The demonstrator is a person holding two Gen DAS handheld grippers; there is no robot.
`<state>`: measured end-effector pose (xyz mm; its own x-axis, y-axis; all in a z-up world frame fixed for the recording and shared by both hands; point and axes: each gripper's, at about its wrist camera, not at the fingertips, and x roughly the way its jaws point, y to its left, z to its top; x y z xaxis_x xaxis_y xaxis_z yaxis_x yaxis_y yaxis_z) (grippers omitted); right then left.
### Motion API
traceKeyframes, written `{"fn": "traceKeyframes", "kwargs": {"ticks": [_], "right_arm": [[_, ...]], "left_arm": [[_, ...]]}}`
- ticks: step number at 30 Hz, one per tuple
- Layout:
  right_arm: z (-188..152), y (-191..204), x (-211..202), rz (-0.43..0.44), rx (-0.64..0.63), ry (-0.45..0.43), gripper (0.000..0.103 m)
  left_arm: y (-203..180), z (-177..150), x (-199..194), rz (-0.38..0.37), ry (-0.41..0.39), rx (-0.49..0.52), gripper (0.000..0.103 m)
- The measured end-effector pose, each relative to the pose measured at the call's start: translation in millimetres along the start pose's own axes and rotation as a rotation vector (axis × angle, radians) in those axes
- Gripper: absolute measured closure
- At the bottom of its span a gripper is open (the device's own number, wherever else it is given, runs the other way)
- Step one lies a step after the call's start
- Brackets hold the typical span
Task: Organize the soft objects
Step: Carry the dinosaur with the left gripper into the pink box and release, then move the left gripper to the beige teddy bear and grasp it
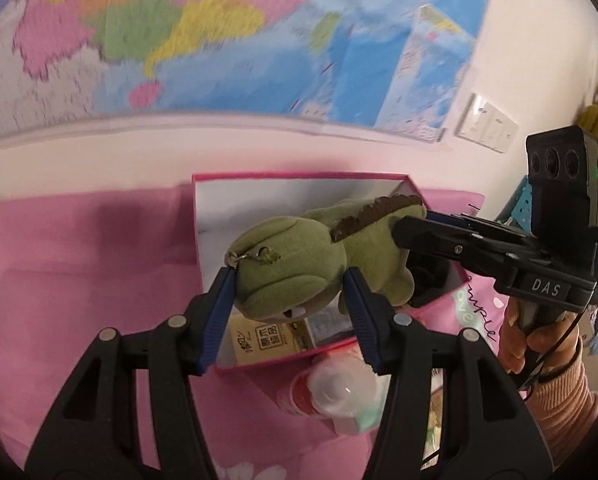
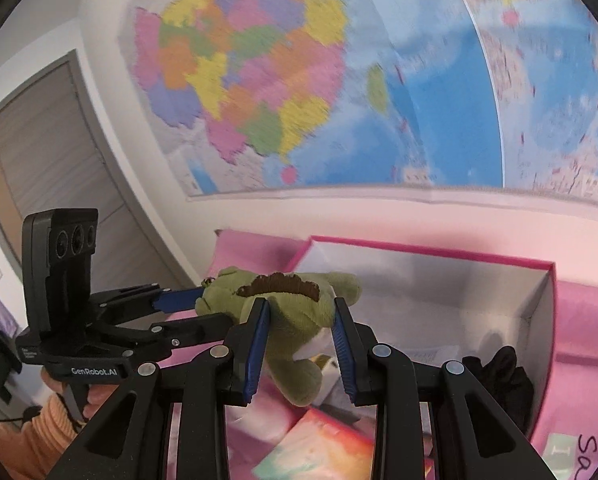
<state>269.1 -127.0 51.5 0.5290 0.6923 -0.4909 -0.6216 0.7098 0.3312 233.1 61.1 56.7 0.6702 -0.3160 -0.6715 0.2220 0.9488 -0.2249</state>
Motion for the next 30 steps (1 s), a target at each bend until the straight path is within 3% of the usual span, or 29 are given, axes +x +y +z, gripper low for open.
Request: {"fn": "traceKeyframes", "kwargs": {"ticks": [6,12,20,30], "right_arm": [[1,-25,33,-0.017,0.054,0.054,0.071],[-1,-35,59,-0.098,0.076,0.110,0.064],[-12,-30,29,-0.079,0.061,0.096,0.058],[-24,-8,-42,0.024,0.043,0.024,0.043]], "left_arm": [[12,4,28,0.028,0.038,-0.038,0.046],[9,0,24,0.049,0.012,-0.034,0.046],[3,-13,-14,0.032,-0.061,-0.015,0.046],[-33,-40,-68,-0.068,-0.138,0.061,0.046]]}}
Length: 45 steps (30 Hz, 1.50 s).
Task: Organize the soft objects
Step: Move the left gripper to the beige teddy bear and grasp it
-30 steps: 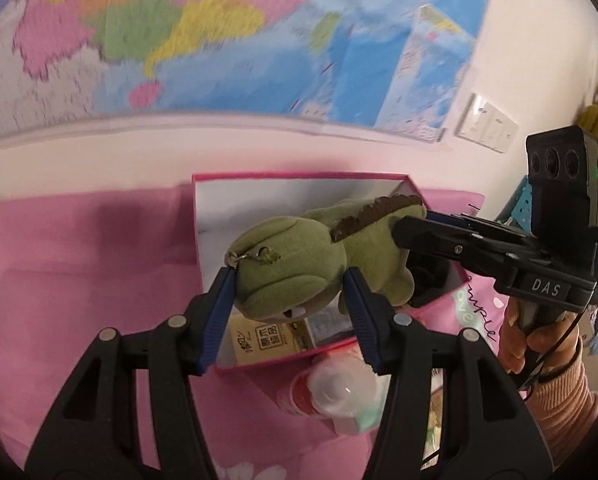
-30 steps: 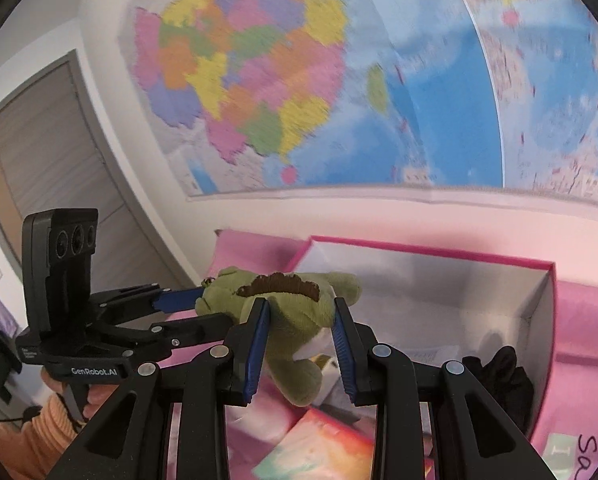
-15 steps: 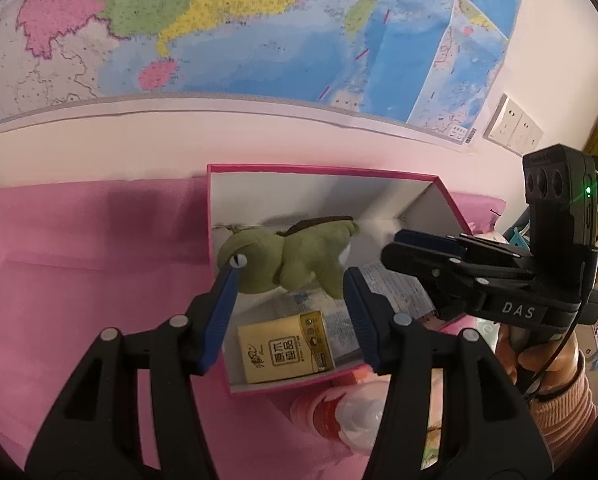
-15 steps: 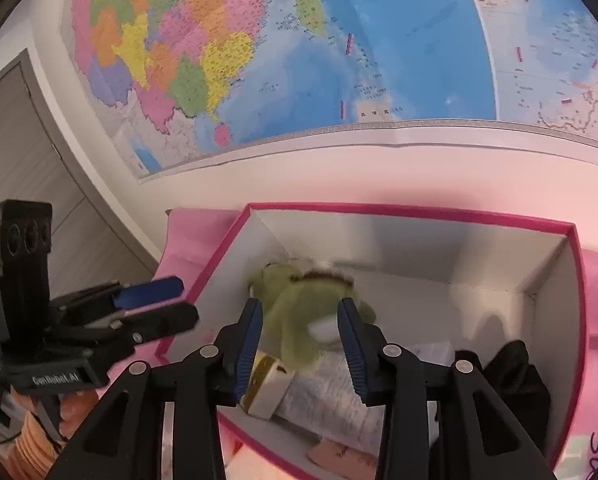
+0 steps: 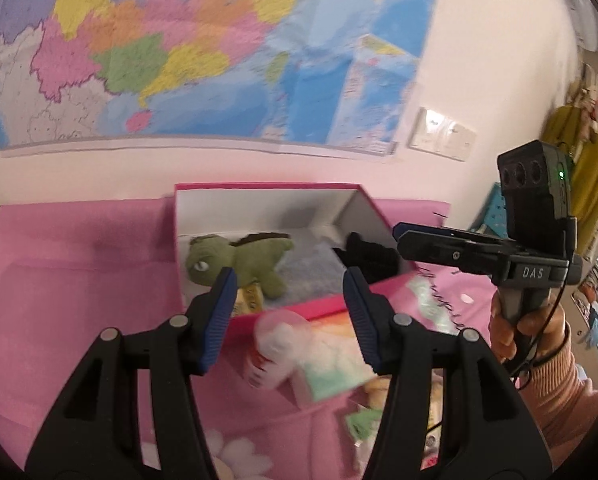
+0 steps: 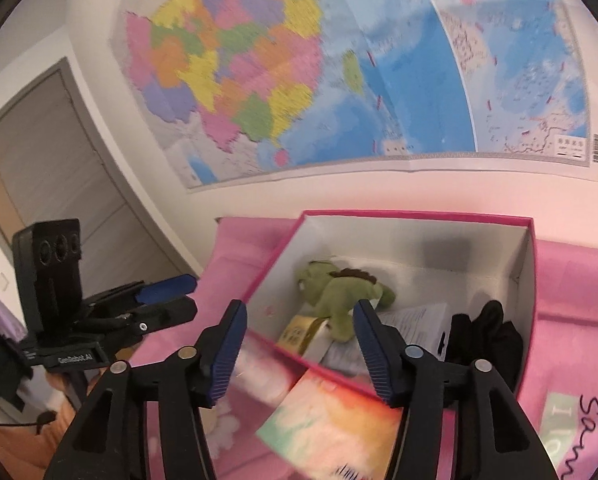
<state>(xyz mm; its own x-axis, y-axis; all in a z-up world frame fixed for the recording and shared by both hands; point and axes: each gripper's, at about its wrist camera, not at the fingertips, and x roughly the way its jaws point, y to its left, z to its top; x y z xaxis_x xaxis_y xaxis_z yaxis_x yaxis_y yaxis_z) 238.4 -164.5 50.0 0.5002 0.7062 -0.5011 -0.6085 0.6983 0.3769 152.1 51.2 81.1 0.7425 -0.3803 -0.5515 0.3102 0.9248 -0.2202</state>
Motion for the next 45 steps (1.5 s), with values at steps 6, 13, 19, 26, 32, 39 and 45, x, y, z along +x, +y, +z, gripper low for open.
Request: {"fn": "traceKeyframes", "kwargs": {"ticks": [6,13,19,26,32,39,45], "right_arm": [[-18,11,-38,0.009,-0.017,-0.035,0.039],[-61,11,-80,-0.041,-0.017,-0.028,0.036],[-105,-3,-88,-0.077,0.045,0.035,0.036],[-153,-29,-83,-0.102,0.154,0.109,0.036],[-173,-59,-83,-0.097,0.299,0.101,0.036],[-176,-73,-76,-0.089,0.362,0.102,0.036],[-183,-62,-59,-0.059,0.312,0.184,0.037]], "left_arm": [[-33,-20,-16,-0.067,-0.002,0.059,0.046],[-69,-51,-10,-0.128,0.058,0.122,0.046],[-78,-78,17,-0.140,0.163,0.115,0.046],[-79,-105,53,-0.123,0.292,0.101,0.046],[-82,-114,73,-0.116,0.345,0.096,0.046],[-79,-119,92,-0.147,0.406,0.080,0.046],[-80,-123,97,-0.173,0.431,0.079,0.046]]}}
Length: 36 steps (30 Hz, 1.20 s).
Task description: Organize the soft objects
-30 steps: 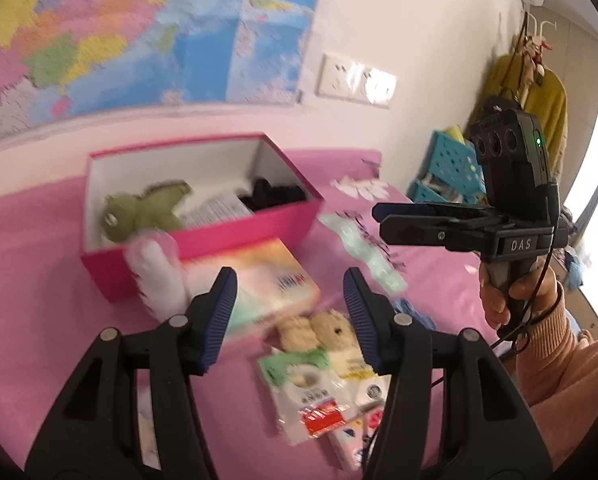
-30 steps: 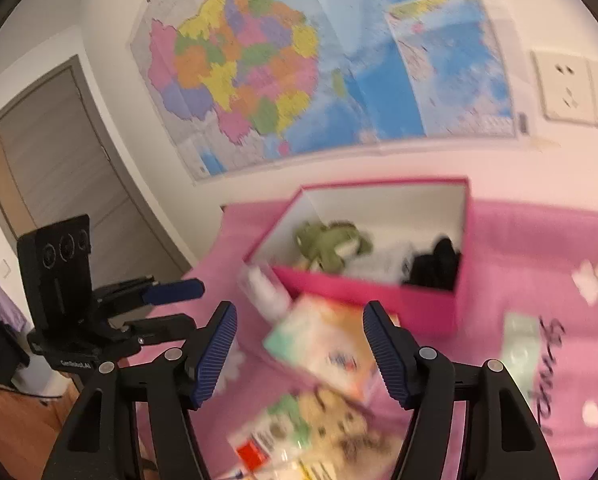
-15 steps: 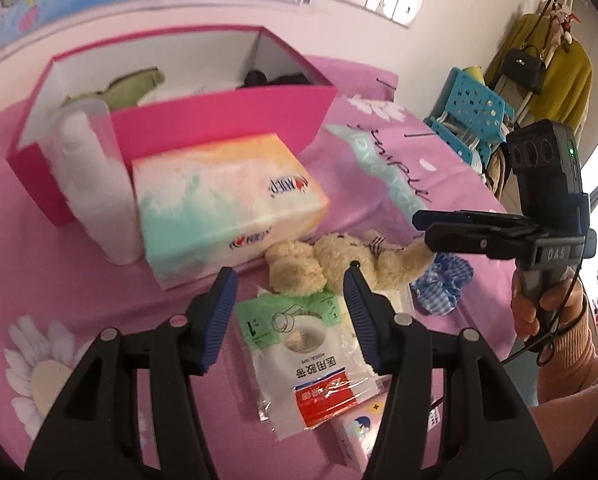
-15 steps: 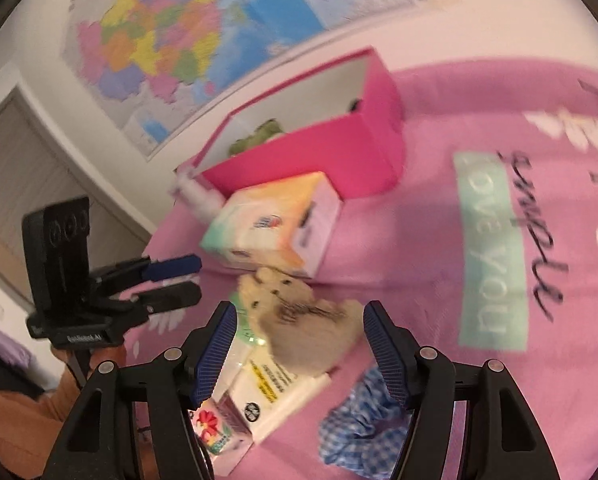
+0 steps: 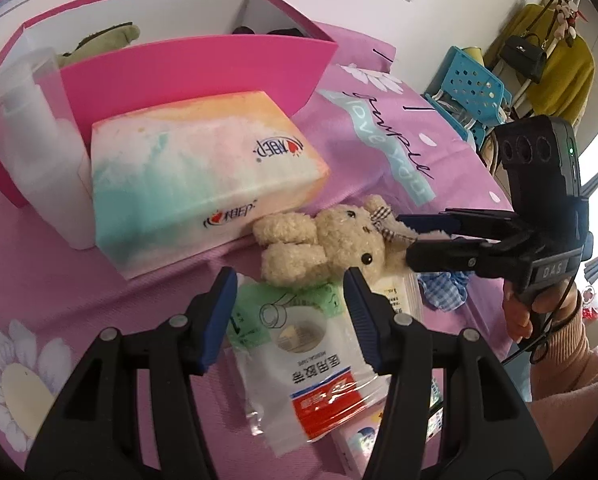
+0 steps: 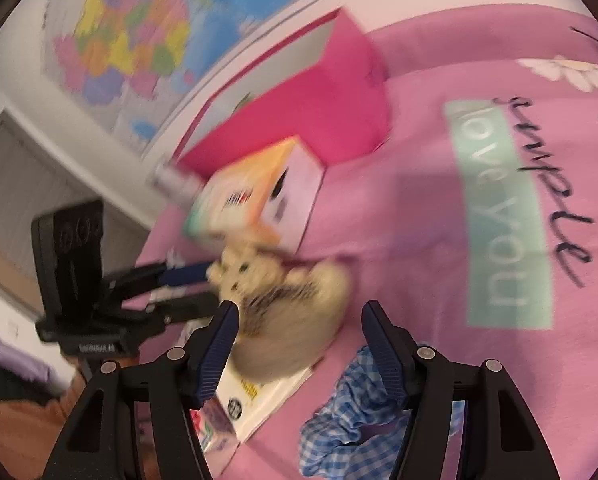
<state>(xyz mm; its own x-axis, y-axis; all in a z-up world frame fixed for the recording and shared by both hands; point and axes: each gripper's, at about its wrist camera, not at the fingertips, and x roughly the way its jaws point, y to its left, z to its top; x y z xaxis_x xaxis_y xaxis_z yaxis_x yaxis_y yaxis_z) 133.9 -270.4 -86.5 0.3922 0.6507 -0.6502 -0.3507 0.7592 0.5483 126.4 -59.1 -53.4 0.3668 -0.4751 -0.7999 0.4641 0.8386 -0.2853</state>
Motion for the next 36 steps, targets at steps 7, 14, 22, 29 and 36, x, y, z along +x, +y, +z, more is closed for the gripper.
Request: {"fn": "traceKeyframes", "kwargs": {"ticks": [7,14,22,29,36], "right_arm": [[4,-12,1,0.010,0.041,-0.021,0.037],[11,-13,16,0.055,0.037,-0.009,0.037],[11,-15,17,0.061,0.013,-0.027,0.065],[10,-5,4,0.021,-0.044,-0.068,0.093],[13,5,-7,0.014,-0.069,-0.096,0.085]], "left_arm": [[3,4,2,-0.027,0.007,-0.010,0.046],[1,5,2,-0.057,0.014,0.003,0.046],[-5,6,3,-0.103,0.012,0.003,0.047],[-16,7,-4,-0.116,-0.009,0.021,0.059],[-22,8,-7,-0.075,-0.017,0.046,0.059]]}}
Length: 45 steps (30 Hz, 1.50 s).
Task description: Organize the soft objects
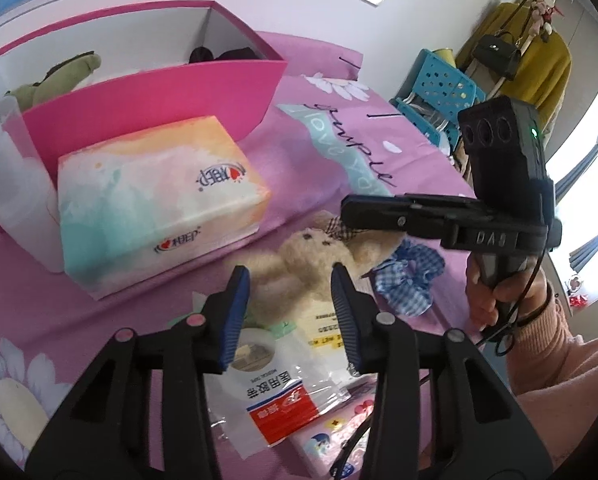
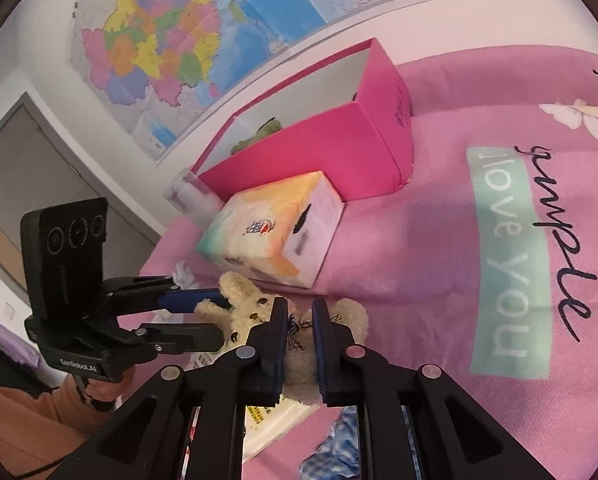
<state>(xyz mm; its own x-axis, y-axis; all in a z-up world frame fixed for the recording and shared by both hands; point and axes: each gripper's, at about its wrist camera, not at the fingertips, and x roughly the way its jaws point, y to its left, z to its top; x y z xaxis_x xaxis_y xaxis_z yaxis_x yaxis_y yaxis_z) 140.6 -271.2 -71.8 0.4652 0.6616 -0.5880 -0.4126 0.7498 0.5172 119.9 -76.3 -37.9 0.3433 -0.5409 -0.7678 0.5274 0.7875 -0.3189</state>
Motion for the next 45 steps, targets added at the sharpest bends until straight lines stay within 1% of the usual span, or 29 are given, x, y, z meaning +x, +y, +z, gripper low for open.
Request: {"fn": "traceKeyframes", "kwargs": {"ticks": [1,2,3,4,6,7,10,12,15,17,20,23,25,28,29,30,31,32,35,38,42,45], "right_arm": [[0,-4,0,-0.012,0.019,-0.002,0.075],[1,-10,0,-0.015,0.041,0.007,0.071],[0,-13,1,-0.017,0.054,0.011,0.063],[-1,-17,1,-0.018,0.071,0.012,0.057],[-2,-26,2,-0.008,0.096,0.024,0.052],[-2,-30,2,0.001,0.114,0.030,0.051],[-2,-32,6,0.024,0.116,0.046,0.051],[-1,-32,8,0.024,0.117,0.053,0.051],[1,-36,-2,0.051,0.148,0.021,0.051],[-1,-36,-14,0.057,0.144,-0.002,0.051],[-7,-33,-17,0.081,0.137,0.018,0.050],[-13,-34,-8,0.072,0.136,0.063,0.050],[-16,-35,0,0.093,0.142,0.087,0.050],[-18,-31,6,0.098,0.132,0.091,0.050],[-18,-30,7,0.101,0.129,0.092,0.053],[-18,-29,6,0.098,0.120,0.084,0.059],[-18,-27,6,0.092,0.110,0.079,0.062],[-18,-26,5,0.086,0.102,0.077,0.063],[-17,-22,1,0.077,0.080,0.053,0.064],[-14,-15,-6,0.065,0.052,0.022,0.064],[-6,-2,-16,0.068,0.018,-0.021,0.064],[7,10,-25,0.065,-0.024,-0.058,0.064]], "left_arm": [[1,-1,1,0.005,0.004,0.000,0.059],[2,-2,2,0.010,0.009,-0.003,0.059],[4,-4,3,0.011,0.014,-0.007,0.059],[6,-5,4,0.013,0.020,-0.013,0.059],[9,-7,7,0.007,0.031,-0.024,0.059],[11,-8,7,0.002,0.035,-0.027,0.059],[10,-11,9,0.002,0.041,-0.020,0.058],[9,-11,7,-0.001,0.040,-0.020,0.058],[9,-12,8,-0.001,0.041,-0.019,0.059],[10,-12,10,-0.003,0.044,-0.022,0.059],[10,-10,11,-0.008,0.044,-0.022,0.059],[10,-9,13,-0.006,0.051,-0.023,0.059],[9,-8,14,-0.011,0.054,-0.018,0.058],[6,-8,14,-0.026,0.058,-0.015,0.058],[6,-9,14,-0.032,0.057,-0.019,0.058],[6,-8,14,-0.048,0.057,-0.026,0.058],[6,-9,13,-0.058,0.058,-0.032,0.059],[6,-9,13,-0.067,0.058,-0.039,0.059],[3,-9,9,-0.068,0.045,-0.036,0.059],[-1,-5,-2,-0.073,0.015,-0.029,0.059],[-7,7,-24,-0.056,-0.044,0.000,0.059],[-11,20,-41,-0.028,-0.094,0.027,0.059]]}}
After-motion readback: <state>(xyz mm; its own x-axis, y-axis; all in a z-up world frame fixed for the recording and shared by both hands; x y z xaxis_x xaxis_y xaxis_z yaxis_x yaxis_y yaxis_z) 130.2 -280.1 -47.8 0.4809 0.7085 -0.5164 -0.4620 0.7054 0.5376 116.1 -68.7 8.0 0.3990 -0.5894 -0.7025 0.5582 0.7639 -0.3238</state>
